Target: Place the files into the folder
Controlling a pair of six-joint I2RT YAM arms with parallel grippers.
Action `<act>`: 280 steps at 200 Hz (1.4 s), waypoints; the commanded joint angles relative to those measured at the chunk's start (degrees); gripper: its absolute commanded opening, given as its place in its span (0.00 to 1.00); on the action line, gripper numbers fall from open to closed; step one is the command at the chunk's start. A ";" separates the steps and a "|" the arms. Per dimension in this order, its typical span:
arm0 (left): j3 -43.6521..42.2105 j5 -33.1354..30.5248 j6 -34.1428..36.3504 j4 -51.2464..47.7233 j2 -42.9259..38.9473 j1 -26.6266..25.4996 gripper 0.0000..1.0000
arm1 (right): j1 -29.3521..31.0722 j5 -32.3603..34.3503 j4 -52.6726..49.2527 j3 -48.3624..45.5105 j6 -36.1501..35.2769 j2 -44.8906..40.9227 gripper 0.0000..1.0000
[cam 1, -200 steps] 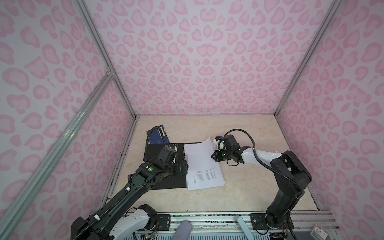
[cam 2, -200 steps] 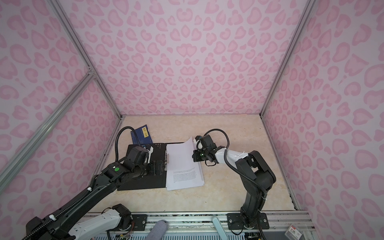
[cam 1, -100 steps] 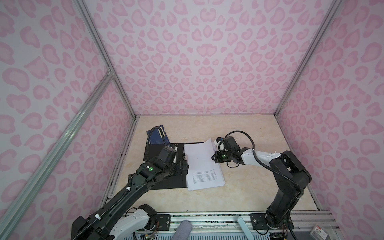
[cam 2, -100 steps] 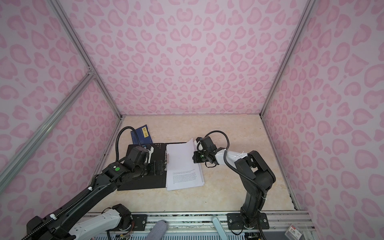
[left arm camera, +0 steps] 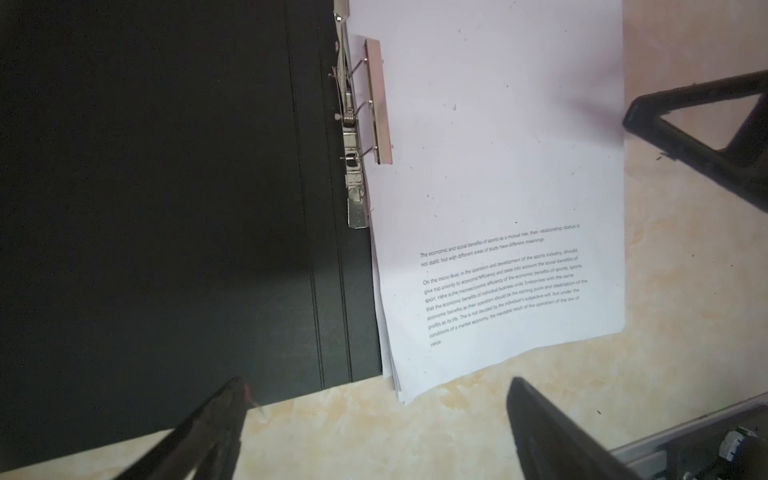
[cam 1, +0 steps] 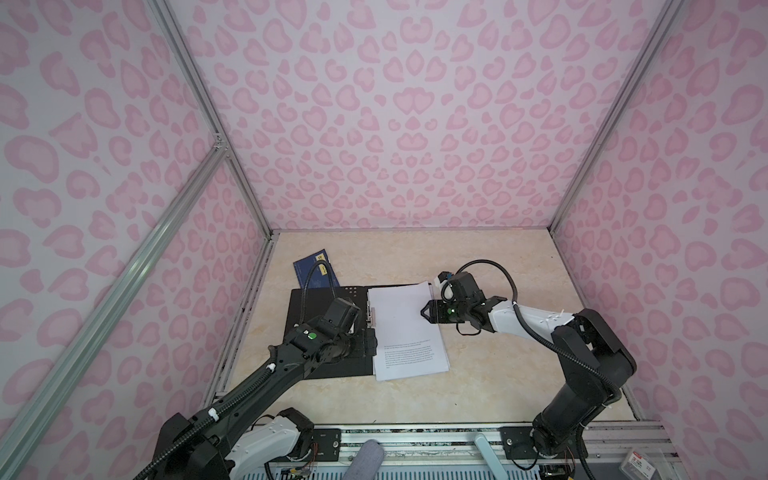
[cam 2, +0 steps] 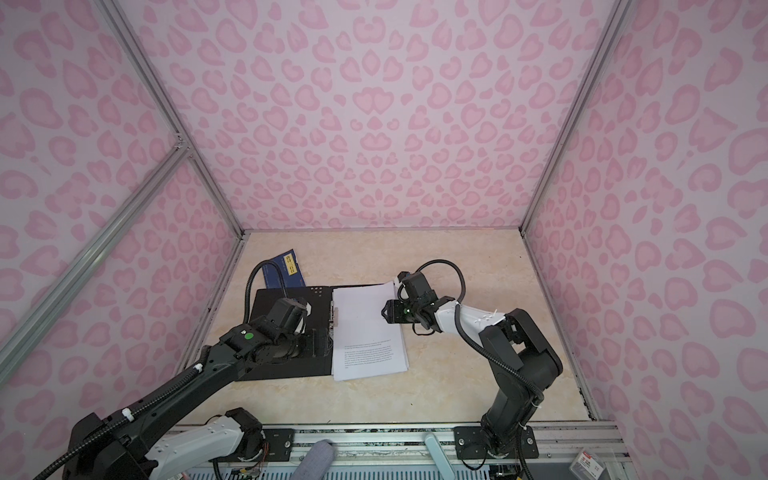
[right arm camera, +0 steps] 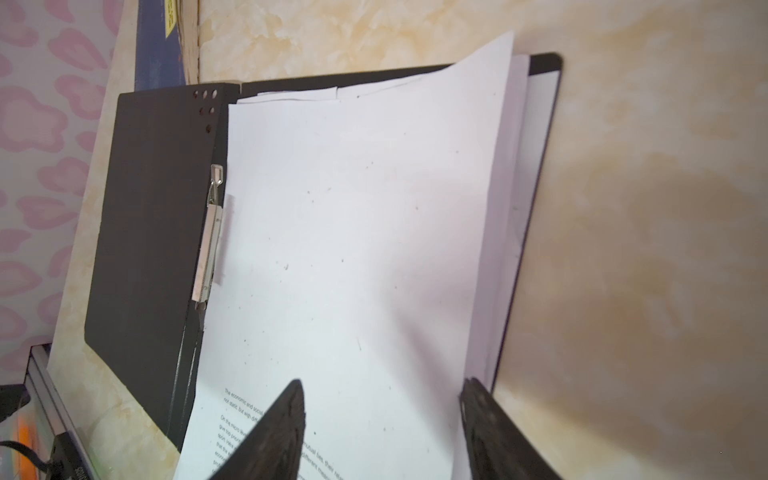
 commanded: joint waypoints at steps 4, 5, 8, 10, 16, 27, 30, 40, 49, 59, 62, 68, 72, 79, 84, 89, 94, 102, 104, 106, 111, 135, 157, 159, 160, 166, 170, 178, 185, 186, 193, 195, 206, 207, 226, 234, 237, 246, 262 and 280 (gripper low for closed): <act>-1.02 1.98 -0.48 2.52 1.00 0.04 0.99 | -0.17 6.33 -7.63 -1.36 1.29 -1.82 0.64; -1.08 2.08 -0.47 2.58 1.08 0.08 0.99 | -0.18 6.36 -7.86 -1.46 1.31 -1.91 0.64; -1.27 2.43 -0.43 2.82 1.21 0.05 0.99 | -0.13 6.50 -8.41 -1.72 1.48 -2.18 0.64; -1.35 2.61 -0.30 2.93 1.36 0.06 0.98 | -0.11 6.42 -8.70 -1.90 1.61 -2.38 0.64; -1.69 3.10 -0.15 3.41 1.86 0.04 0.98 | -0.08 6.32 -9.31 -2.66 2.10 -3.04 0.65; -2.58 4.32 0.06 4.48 2.78 0.04 0.98 | -0.02 5.73 -9.83 -4.61 3.10 -4.50 0.67; -2.84 4.60 0.07 4.85 3.11 0.04 0.99 | 0.05 5.40 -9.85 -5.16 3.40 -4.87 0.68; -3.64 5.98 0.09 6.40 4.28 0.04 0.99 | 0.35 4.36 -9.90 -6.97 4.18 -6.01 0.69; -4.24 6.74 -0.14 7.65 5.26 0.04 0.99 | 0.72 3.68 -9.77 -8.27 5.06 -6.77 0.70; -4.81 6.88 -0.45 8.90 6.33 0.04 0.98 | 1.54 3.08 -9.62 -9.58 6.17 -7.77 0.70; -5.00 6.84 -0.46 9.26 6.60 0.04 0.99 | 1.82 2.92 -9.55 -9.92 6.48 -8.03 0.70; -5.22 7.09 -0.46 9.92 7.21 0.04 0.99 | 2.41 2.81 -9.37 -10.50 7.20 -8.59 0.70; -5.43 7.25 -0.41 10.29 7.77 0.04 0.98 | 2.78 2.79 -9.25 -10.80 7.50 -8.80 0.70; -5.80 7.61 -0.22 11.04 8.53 0.06 0.98 | 3.48 2.76 -9.17 -11.26 8.12 -9.21 0.70; -6.09 8.05 -0.11 11.68 9.18 0.04 0.98 | 3.87 2.71 -9.07 -11.51 8.64 -9.30 0.71; -6.33 8.47 -0.02 12.13 9.78 0.04 0.98 | 4.21 2.38 -8.90 -11.65 9.11 -9.28 0.71; -6.58 8.97 0.04 12.67 10.28 0.04 0.98 | 4.54 2.08 -8.65 -11.94 9.53 -9.15 0.71; -6.93 9.82 0.05 13.43 11.01 0.03 0.98 | 5.08 1.57 -8.07 -12.18 10.12 -8.96 0.70; -7.10 9.97 0.06 13.69 11.11 0.03 0.98 | 5.23 1.56 -7.98 -12.25 10.29 -8.82 0.70; -7.20 10.21 0.07 14.04 11.20 0.04 0.98 | 5.34 1.56 -7.93 -12.27 10.40 -8.76 0.70; -7.53 10.70 0.07 14.74 11.34 0.04 0.98 | 5.66 1.54 -7.92 -12.19 10.62 -8.47 0.70; -8.44 11.49 0.07 16.81 11.87 0.04 0.98 | 6.74 0.91 -7.85 -11.65 11.34 -7.03 0.68; -8.76 11.87 0.02 17.34 12.94 0.04 0.98 | 7.09 0.11 -7.78 -11.20 11.85 -6.73 0.66; -8.76 11.96 -0.01 17.48 12.97 0.04 0.98 | 7.10 0.14 -7.80 -11.15 11.94 -6.79 0.66; -8.82 11.99 -0.01 17.53 13.04 0.04 0.98 | 7.10 0.14 -7.77 -11.18 11.99 -6.86 0.66; -8.94 12.46 -0.07 17.81 13.25 0.04 0.98 | 7.27 0.18 -7.68 -11.25 12.32 -7.20 0.65; -9.07 12.66 -0.11 17.99 13.35 0.04 0.98 | 7.26 0.15 -7.66 -11.30 12.46 -7.43 0.65; -9.26 13.04 -0.23 18.41 13.50 0.04 0.98 | 7.24 0.06 -8.02 -11.00 12.66 -7.78 0.64; -9.39 13.30 -0.35 18.70 13.54 0.04 0.98 | 7.29 0.25 -8.80 -10.63 12.71 -7.94 0.64; -9.44 13.32 -0.36 18.76 13.59 0.04 0.98 | 7.28 0.29 -8.89 -10.53 12.69 -7.96 0.64; -9.45 13.57 -0.41 19.02 13.67 0.04 0.98 | 7.32 0.41 -9.39 -10.30 12.67 -7.94 0.64; -9.55 13.64 -0.40 19.11 13.71 0.04 0.98 | 7.31 0.46 -9.54 -10.22 12.71 -7.91 0.63; -9.46 14.23 -0.47 19.55 14.10 0.04 0.98 | 7.33 0.63 -10.01 -10.00 12.92 -7.99 0.63; -9.43 14.26 -0.46 19.54 14.13 0.04 0.98 | 7.34 0.66 -10.02 -9.95 12.92 -8.03 0.63; -9.27 15.26 -0.46 20.26 15.00 -0.14 0.98 | 7.41 0.72 -10.99 -9.22 13.37 -7.71 0.62; -9.27 15.36 -0.55 20.49 15.36 -0.29 0.98 | 7.52 0.99 -11.37 -8.98 13.54 -7.63 0.62; -9.28 15.42 -0.59 20.65 15.41 -0.35 0.98 | 7.46 1.09 -11.43 -8.85 13.61 -7.48 0.62; -9.37 15.61 -0.63 20.94 15.60 -0.56 0.98 | 7.62 1.26 -11.72 -8.50 13.63 -7.22 0.62; -9.24 15.71 -0.89 21.18 15.90 -0.90 0.98 | 7.57 1.80 -12.22 -7.95 13.59 -6.44 0.62; -9.07 15.51 -1.07 21.14 15.92 -1.15 0.98 | 7.56 2.71 -12.77 -7.44 13.43 -5.66 0.62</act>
